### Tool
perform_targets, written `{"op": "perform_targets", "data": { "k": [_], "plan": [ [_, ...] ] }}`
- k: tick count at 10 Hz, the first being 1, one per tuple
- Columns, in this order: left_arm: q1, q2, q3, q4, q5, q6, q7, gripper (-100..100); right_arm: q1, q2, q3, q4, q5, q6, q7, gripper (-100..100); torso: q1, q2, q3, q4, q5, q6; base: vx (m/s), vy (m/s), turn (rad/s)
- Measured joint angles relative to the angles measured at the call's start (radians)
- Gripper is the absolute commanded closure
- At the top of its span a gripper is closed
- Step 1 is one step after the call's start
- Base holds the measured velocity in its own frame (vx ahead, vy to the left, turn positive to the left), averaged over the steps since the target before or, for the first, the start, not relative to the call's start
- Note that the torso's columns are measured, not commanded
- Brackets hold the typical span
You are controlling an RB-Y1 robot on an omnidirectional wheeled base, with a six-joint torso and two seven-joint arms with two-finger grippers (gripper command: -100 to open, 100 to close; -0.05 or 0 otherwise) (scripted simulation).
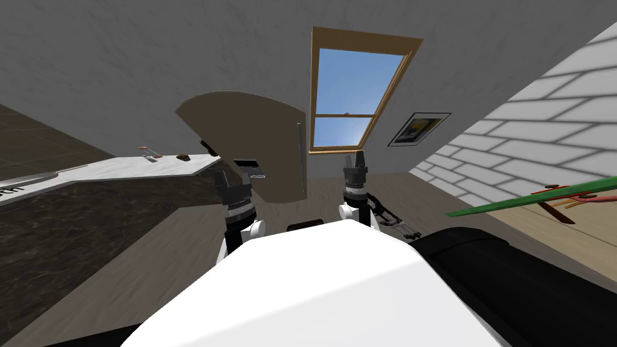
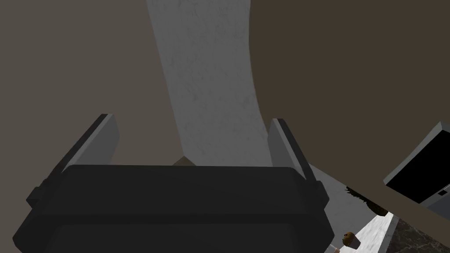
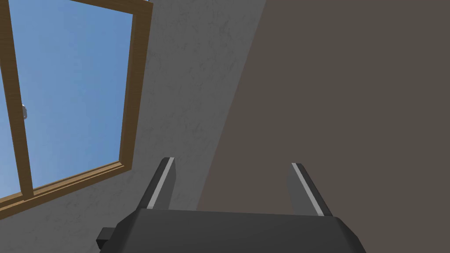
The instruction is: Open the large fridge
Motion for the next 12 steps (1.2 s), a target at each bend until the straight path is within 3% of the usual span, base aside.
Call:
{"op": "perform_targets", "data": {
  "k": [2,9,10,12],
  "plan": [
    [0.0,0.0,0.0,0.0,0.0,0.0,0.0,0,0.0,0.0,0.0,0.0,0.0,0.0,0.0,0,0.0,0.104,-0.209,0.105,0.0,0.0,0.0,0.0,0.0],
    [0.0,0.0,0.0,0.0,0.0,0.0,0.0,0,0.0,0.0,0.0,0.0,0.0,0.0,0.0,0,0.0,0.618,-1.234,0.617,0.0,0.0,0.0,0.0,0.0],
    [0.0,0.0,0.0,0.0,0.0,0.0,0.0,-100,0.0,0.0,0.0,0.0,0.0,0.0,0.0,0,0.0,0.691,-1.382,0.691,0.0,0.0,0.016,-0.01,0.035],
    [-0.031,0.047,0.001,0.013,0.001,0.022,0.009,-100,0.0,0.0,0.0,0.0,0.0,0.0,0.0,0,-0.001,0.733,-1.471,0.734,0.0,0.0,0.032,-0.03,0.058]
  ]
}}
